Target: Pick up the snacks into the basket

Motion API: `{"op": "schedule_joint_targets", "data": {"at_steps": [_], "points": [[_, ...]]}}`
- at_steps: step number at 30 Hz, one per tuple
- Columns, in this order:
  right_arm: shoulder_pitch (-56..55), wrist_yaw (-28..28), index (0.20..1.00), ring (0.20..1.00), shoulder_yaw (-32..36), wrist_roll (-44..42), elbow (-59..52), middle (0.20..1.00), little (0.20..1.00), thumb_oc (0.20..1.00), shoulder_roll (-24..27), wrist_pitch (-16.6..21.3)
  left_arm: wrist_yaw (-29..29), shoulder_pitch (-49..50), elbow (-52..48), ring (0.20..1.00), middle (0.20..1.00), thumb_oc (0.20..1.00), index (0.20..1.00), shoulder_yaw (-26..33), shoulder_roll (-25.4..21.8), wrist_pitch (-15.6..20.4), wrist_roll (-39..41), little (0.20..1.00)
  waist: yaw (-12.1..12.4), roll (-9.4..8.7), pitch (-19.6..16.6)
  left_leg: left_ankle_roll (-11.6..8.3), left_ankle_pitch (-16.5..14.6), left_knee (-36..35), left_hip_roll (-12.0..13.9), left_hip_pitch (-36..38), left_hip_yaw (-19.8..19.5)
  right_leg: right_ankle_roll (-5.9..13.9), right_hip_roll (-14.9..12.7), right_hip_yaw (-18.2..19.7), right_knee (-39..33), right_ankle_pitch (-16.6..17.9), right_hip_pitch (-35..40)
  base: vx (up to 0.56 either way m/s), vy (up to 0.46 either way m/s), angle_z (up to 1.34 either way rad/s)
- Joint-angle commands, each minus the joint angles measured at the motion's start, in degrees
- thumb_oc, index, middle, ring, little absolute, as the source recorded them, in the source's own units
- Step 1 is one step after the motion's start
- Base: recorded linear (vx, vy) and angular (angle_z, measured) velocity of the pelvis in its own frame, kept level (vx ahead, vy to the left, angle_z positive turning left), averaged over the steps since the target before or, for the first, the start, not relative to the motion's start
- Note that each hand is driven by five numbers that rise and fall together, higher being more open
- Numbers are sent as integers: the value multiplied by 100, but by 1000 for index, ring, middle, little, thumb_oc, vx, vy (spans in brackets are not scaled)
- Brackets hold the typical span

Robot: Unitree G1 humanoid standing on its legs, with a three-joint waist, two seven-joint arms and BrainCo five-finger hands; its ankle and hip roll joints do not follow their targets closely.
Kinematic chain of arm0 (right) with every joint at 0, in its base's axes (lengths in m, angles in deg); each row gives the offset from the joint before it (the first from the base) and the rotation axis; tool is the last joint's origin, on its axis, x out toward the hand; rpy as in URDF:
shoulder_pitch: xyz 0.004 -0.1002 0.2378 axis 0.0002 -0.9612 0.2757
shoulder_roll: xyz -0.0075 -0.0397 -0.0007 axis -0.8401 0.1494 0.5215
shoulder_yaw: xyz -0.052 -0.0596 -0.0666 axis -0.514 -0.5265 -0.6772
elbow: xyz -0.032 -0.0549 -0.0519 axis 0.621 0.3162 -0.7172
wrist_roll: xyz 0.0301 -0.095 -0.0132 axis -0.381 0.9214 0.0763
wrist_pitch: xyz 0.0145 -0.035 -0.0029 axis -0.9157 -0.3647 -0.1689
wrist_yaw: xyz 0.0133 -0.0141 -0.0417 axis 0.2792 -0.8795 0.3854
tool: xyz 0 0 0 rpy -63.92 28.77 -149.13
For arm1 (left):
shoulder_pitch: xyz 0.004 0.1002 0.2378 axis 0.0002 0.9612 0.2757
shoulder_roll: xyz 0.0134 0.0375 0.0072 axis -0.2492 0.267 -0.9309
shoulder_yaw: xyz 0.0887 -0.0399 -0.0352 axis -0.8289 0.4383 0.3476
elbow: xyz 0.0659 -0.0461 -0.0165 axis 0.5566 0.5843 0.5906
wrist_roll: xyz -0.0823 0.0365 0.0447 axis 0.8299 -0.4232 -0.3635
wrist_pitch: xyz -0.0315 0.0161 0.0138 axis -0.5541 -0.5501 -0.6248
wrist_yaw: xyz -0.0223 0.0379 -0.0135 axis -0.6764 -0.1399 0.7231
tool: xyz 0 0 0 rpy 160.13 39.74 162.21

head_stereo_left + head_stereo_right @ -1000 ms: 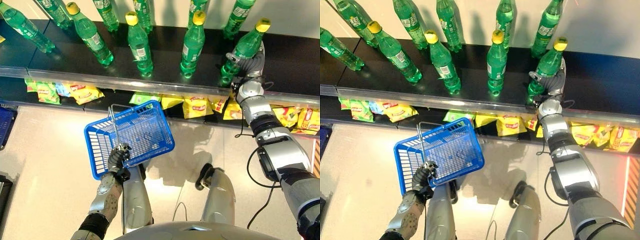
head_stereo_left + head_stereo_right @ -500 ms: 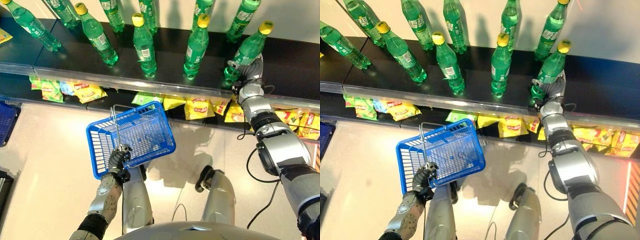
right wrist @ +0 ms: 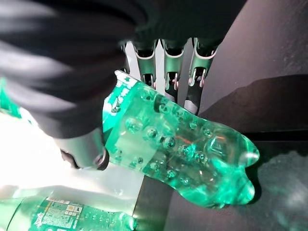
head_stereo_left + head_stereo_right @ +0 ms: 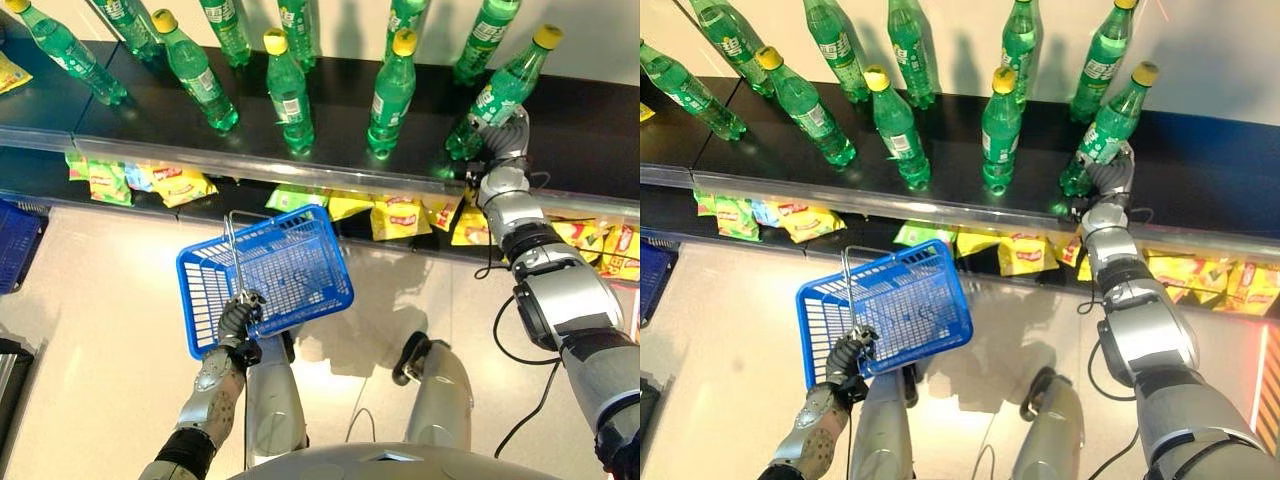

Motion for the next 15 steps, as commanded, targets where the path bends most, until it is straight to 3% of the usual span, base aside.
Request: {"op": "schedule_joint_targets", "data": {"at_steps": [1,15], "points": [[219,-275,200,200,227,-124,-711,200,200,200,348,472,36,-22,-547,200,200,200,200,-165,-188,377,7,200,122,7,-100,564,-230,362,-230,-159,391,85,388,-180,-31,11,207,0,0,0],[-1879,-479,200,200,969,1013,-4058,200,200,200,137,679,-72,-93,-609,200,200,200,200,225,-15,489,-144,200,-49,-91,-107,592,-256,326,-203,-28,436,107,387,-172,-116,19,338,0,0,0]]}}
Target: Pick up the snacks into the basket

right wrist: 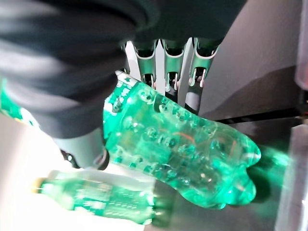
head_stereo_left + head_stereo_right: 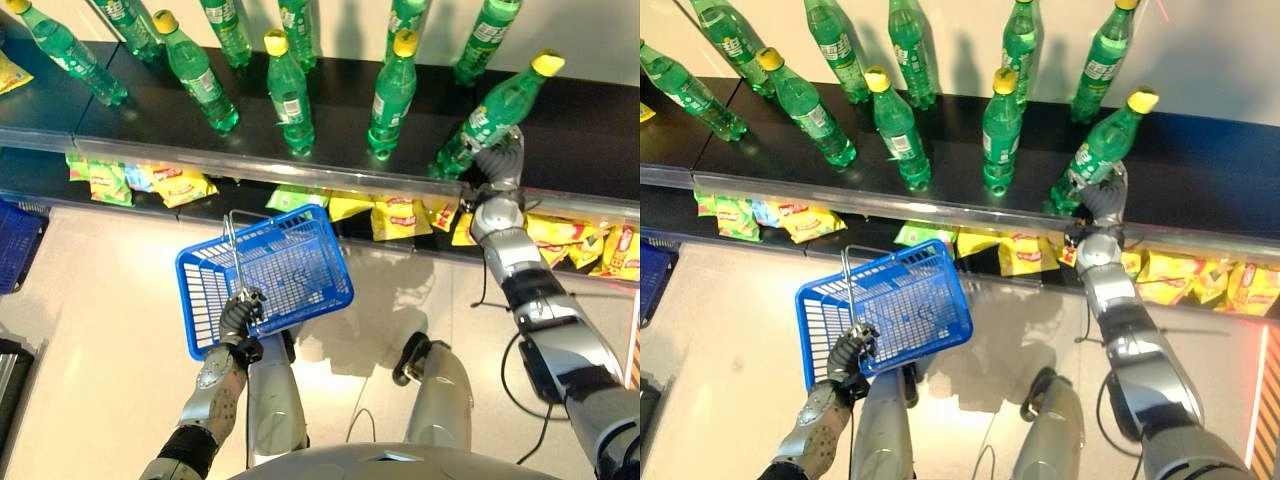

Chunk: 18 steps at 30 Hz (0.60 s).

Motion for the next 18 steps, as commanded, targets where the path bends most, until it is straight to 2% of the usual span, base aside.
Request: {"op": "schedule_joint_targets", "data": {"at_steps": [1,2,13,18], "points": [[351,-171,200,200,481,455,-888,200,200,200,215,687,-18,-36,-614,200,200,200,200,171,-106,490,-132,200,-33,-101,-130,560,-233,336,-214,-62,429,94,355,-166,-45,-9,277,0,0,0],[46,-165,200,200,605,644,-1302,200,200,200,191,718,-21,-32,-645,200,200,200,200,231,-107,505,-172,200,-52,-118,-129,559,-238,345,-209,-54,424,101,356,-174,-57,-13,291,0,0,0],[-897,167,200,200,748,1005,-2949,200,200,200,-59,933,-41,81,-1100,200,200,200,200,399,-149,527,-255,200,-139,-190,-108,580,-243,359,-199,-53,430,108,363,-162,-62,8,284,1,3,-1],[-1209,797,200,200,397,567,-3759,200,200,200,-235,1078,-33,168,-1461,200,200,200,200,460,-202,503,-234,200,-163,-248,-64,581,-213,327,-194,-41,447,102,372,-155,-98,36,297,0,0,0]]}}
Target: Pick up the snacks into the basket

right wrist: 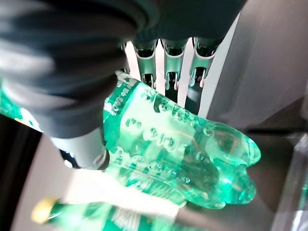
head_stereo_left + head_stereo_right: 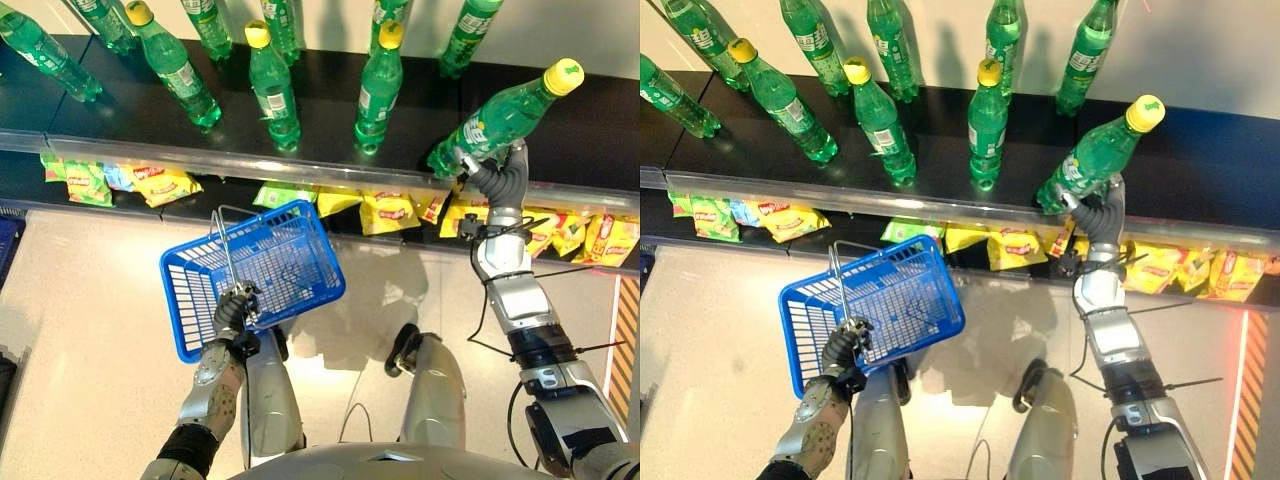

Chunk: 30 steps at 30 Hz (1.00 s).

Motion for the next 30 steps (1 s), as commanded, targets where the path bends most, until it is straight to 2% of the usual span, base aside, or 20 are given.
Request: {"op": "schedule_joint_targets", "data": {"at_steps": [1,7,13,18,20,21,22,29,30], "points": [[298,462,200,200,62,-379,-1126,200,200,200,49,879,79,123,-1193,200,200,200,200,186,-281,481,-206,200,-7,-101,-228,582,-205,344,-268,-80,431,119,291,-162,-66,33,281,0,0,0],[197,1120,200,200,-490,-887,-1600,200,200,200,55,833,118,336,-1851,200,200,200,200,289,-417,463,-191,200,81,-168,-167,569,-164,322,-273,-90,399,102,305,-219,-112,57,326,0,0,0],[221,1463,200,200,-848,-1196,-1875,200,200,200,33,797,174,544,-2356,200,200,200,200,380,-540,456,-207,200,232,-223,-112,566,-105,231,-308,-70,331,108,301,-327,-179,88,428,-7,-23,5],[569,1718,200,200,-1405,-1078,-1744,200,200,200,-15,604,301,968,-3395,200,200,200,200,614,-813,428,-209,200,561,-232,-33,569,-58,173,-370,-72,203,101,286,-464,-230,111,560,-19,-37,14],[661,1734,200,200,-1497,-1052,-1683,200,200,200,-32,585,309,1020,-3568,200,200,200,200,656,-877,413,-222,200,603,-234,-20,567,-49,160,-378,-73,184,99,287,-490,-235,110,575,-16,-36,17],[1009,1822,200,200,-1845,-958,-1334,200,200,200,-166,471,408,1160,-3955,200,200,200,200,725,-1033,414,-167,200,804,-220,28,579,-30,142,-417,-77,122,103,270,-588,-227,103,625,-11,-42,12],[1016,1821,200,200,-1849,-957,-1326,200,200,200,-170,476,408,1162,-3959,200,200,200,200,731,-1033,412,-166,200,799,-221,31,579,-30,142,-417,-76,120,103,270,-590,-228,103,628,-16,-54,11],[1737,1953,200,200,-2490,-946,-405,200,200,200,-604,233,559,1243,-4550,200,200,200,200,718,-1217,344,202,200,1197,-154,142,588,35,82,-535,-87,-18,97,199,-832,-204,68,801,0,-25,21],[1748,1952,200,200,-2492,-946,-391,200,200,200,-611,241,559,1243,-4552,200,200,200,200,724,-1218,342,204,200,1189,-154,148,588,36,82,-537,-85,-23,97,198,-839,-205,67,808,5,-28,24]]}}
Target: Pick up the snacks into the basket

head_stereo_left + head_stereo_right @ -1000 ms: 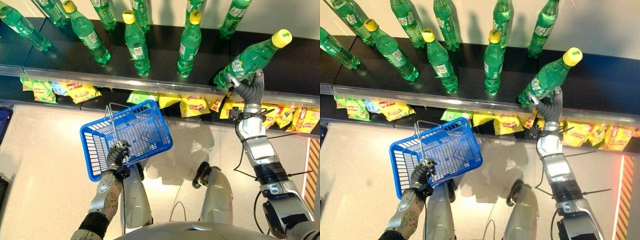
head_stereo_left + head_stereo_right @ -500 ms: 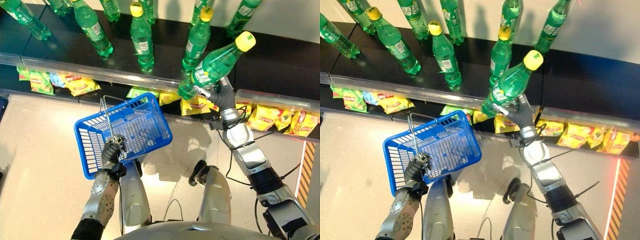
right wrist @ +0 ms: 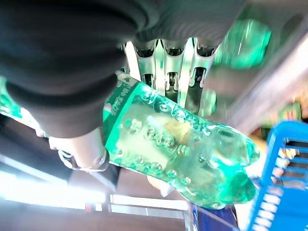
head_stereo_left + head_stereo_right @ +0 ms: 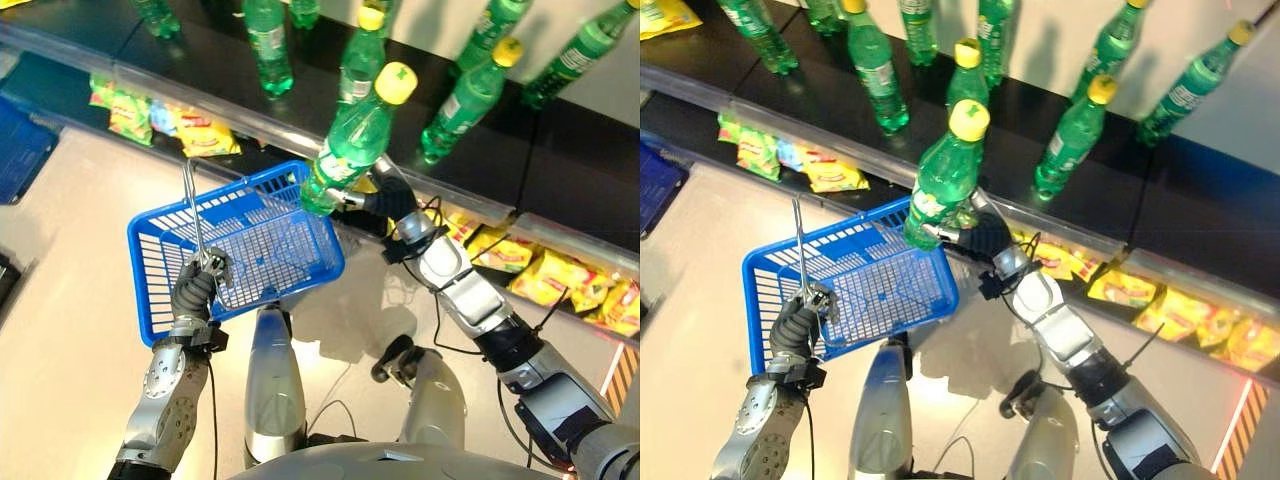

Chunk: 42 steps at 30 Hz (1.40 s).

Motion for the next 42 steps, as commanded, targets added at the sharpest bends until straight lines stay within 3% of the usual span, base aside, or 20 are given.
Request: {"op": "schedule_joint_targets", "data": {"at_steps": [1,3,4,6,9,18,24,29,38,42], "points": [[825,68,200,200,-37,-77,-44,200,200,200,-485,374,295,-25,-1328,200,200,200,200,73,-336,452,247,200,135,88,-205,609,-257,467,-392,-240,240,21,287,-267,-27,223,111,-1,-13,28],[905,110,200,200,-154,-60,129,200,200,200,-556,313,311,-63,-1389,200,200,200,200,29,-390,433,292,200,180,94,-208,546,-402,532,-400,-199,183,112,284,-229,47,109,157,43,-30,23],[1107,182,200,200,-325,-63,410,200,200,200,-684,254,358,-106,-1513,200,200,200,200,-14,-461,398,364,200,251,97,-183,606,-230,438,-431,-244,177,27,286,-343,-33,221,165,82,-39,15],[1259,239,200,200,-473,-156,934,200,200,200,-923,162,388,-134,-1556,200,200,200,200,-90,-500,386,415,200,337,100,-168,547,-395,525,-461,-204,108,122,288,-293,55,98,217,45,-23,27],[1699,261,200,200,-685,-15,2048,200,200,200,-1481,14,384,-344,-1585,200,200,200,200,-269,-532,361,465,200,496,117,-151,570,-387,478,-527,-169,46,137,269,-357,22,134,268,7,-8,19],[2213,153,200,200,-719,218,4076,200,200,200,-2658,-131,382,-879,-1550,200,200,200,200,-692,-447,351,489,200,702,211,-140,606,-371,439,-660,-175,-60,169,221,-413,19,161,328,9,6,7],[2403,211,200,200,-692,298,5039,200,200,200,-3149,-220,419,-1312,-1540,200,200,200,200,-1001,-382,338,542,200,816,281,-133,628,-344,417,-731,-211,-117,175,182,-447,62,152,313,8,5,8],[2574,201,200,200,-699,758,5757,200,200,200,-3368,-285,454,-1633,-1655,200,200,200,200,-1223,-346,341,609,200,914,326,-120,659,-324,390,-804,-251,-198,199,160,-513,65,166,331,0,-6,10],[2787,23,200,200,-1115,3168,6677,200,200,200,-3263,-489,723,-2184,-1878,200,200,200,200,-1709,-317,227,947,200,1105,475,-122,701,-262,355,-982,-395,-392,253,93,-702,104,158,335,-7,-13,13],[2710,-32,200,200,-1243,3836,6852,200,200,200,-3131,-561,813,-2320,-1950,200,200,200,200,-1844,-288,195,1080,200,1140,544,-121,709,-243,347,-1031,-425,-449,276,57,-777,142,145,349,2,1,28]]}}
